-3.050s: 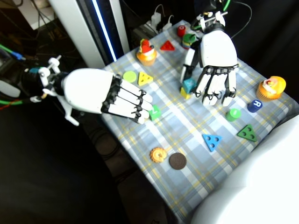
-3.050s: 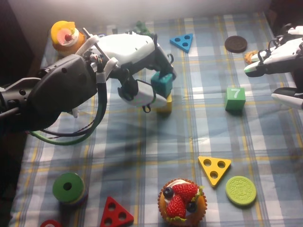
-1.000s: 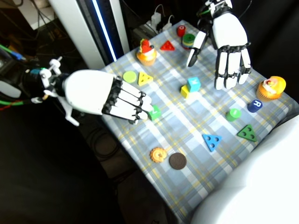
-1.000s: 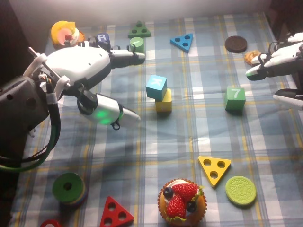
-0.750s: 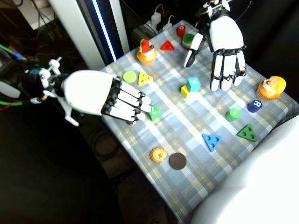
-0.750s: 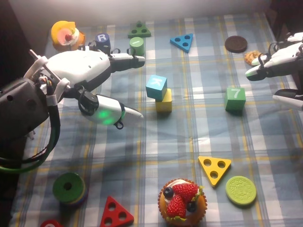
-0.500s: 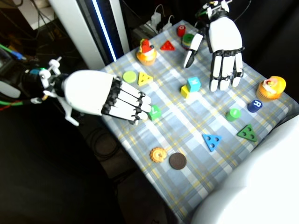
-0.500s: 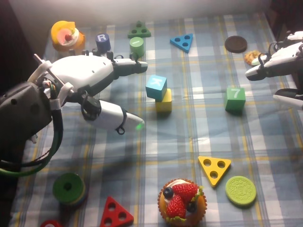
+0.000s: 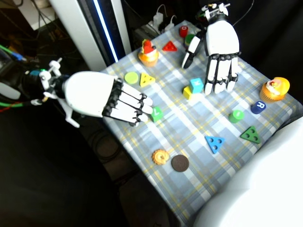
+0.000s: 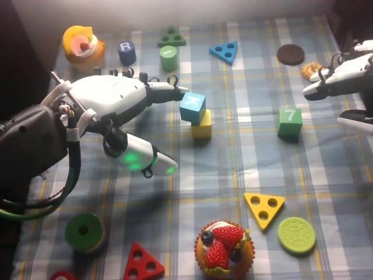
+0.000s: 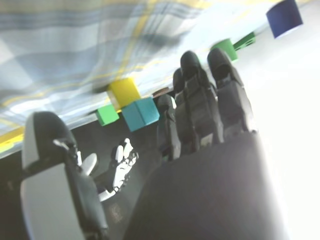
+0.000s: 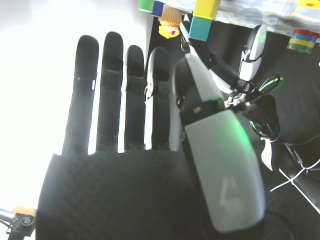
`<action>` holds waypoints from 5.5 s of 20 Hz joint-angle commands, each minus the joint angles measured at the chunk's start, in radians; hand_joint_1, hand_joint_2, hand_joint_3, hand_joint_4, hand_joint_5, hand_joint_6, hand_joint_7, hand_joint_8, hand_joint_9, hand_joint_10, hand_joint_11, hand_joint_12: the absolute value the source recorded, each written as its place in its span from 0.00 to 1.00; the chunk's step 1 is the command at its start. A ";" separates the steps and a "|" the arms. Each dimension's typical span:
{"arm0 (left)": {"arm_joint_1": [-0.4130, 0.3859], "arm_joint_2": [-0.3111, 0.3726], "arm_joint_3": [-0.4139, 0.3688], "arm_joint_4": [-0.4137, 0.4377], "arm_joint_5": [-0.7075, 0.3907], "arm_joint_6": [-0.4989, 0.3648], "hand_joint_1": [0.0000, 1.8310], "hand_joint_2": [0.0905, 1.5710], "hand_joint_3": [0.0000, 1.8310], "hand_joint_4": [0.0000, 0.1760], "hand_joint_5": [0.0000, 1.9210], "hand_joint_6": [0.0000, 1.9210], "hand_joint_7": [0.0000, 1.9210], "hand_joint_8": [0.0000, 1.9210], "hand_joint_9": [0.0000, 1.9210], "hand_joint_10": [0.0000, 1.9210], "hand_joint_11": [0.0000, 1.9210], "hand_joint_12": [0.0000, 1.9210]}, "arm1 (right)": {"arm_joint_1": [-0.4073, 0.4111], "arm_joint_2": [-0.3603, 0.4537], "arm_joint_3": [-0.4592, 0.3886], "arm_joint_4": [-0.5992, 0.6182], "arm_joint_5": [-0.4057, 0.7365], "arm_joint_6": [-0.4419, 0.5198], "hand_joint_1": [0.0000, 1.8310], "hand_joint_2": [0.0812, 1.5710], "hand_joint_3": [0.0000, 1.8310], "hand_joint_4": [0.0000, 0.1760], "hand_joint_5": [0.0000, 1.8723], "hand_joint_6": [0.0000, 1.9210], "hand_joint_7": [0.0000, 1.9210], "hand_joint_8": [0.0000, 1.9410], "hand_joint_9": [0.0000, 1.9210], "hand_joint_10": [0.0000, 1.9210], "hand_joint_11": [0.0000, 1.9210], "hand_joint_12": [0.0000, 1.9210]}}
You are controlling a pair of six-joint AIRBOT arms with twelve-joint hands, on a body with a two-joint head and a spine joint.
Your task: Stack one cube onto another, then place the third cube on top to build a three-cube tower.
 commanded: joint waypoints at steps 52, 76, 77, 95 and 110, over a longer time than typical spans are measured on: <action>0.261 0.306 -0.324 0.154 -0.812 -0.455 0.36 0.49 0.00 1.00 0.08 0.00 0.12 0.00 0.11 0.01 0.00 0.27 | 0.143 -0.101 0.104 -0.034 -0.106 0.011 0.43 0.58 0.00 0.00 0.30 0.00 0.32 0.00 0.35 0.01 0.13 0.52; 0.282 0.296 -0.337 0.138 -0.819 -0.460 0.38 0.48 0.00 1.00 0.11 0.00 0.15 0.00 0.16 0.00 0.00 0.16 | 0.245 -0.226 0.209 -0.060 -0.319 -0.060 0.51 0.62 0.00 0.00 0.52 0.01 0.48 0.02 0.46 0.07 0.17 0.71; 0.282 0.296 -0.338 0.137 -0.819 -0.460 0.38 0.48 0.00 1.00 0.11 0.00 0.15 0.00 0.15 0.00 0.00 0.15 | 0.245 -0.226 0.209 -0.060 -0.319 -0.060 0.52 0.62 0.00 0.00 0.52 0.01 0.47 0.02 0.46 0.07 0.16 0.71; 0.286 0.296 -0.326 0.122 -0.786 -0.460 0.38 0.48 0.00 1.00 0.11 0.00 0.15 0.00 0.14 0.00 0.00 0.39 | 0.389 -0.225 0.224 -0.336 -0.249 0.193 0.67 0.71 0.00 0.00 0.55 0.56 0.45 0.52 0.47 0.11 0.24 0.56; 0.274 0.298 -0.270 0.106 -0.687 -0.459 0.38 0.50 0.00 1.00 0.10 0.00 0.14 0.00 0.13 0.00 0.00 0.28 | 0.530 -0.357 0.360 -0.617 -0.217 0.469 0.64 0.69 0.00 0.00 0.53 0.49 0.46 0.01 0.35 0.03 0.03 0.66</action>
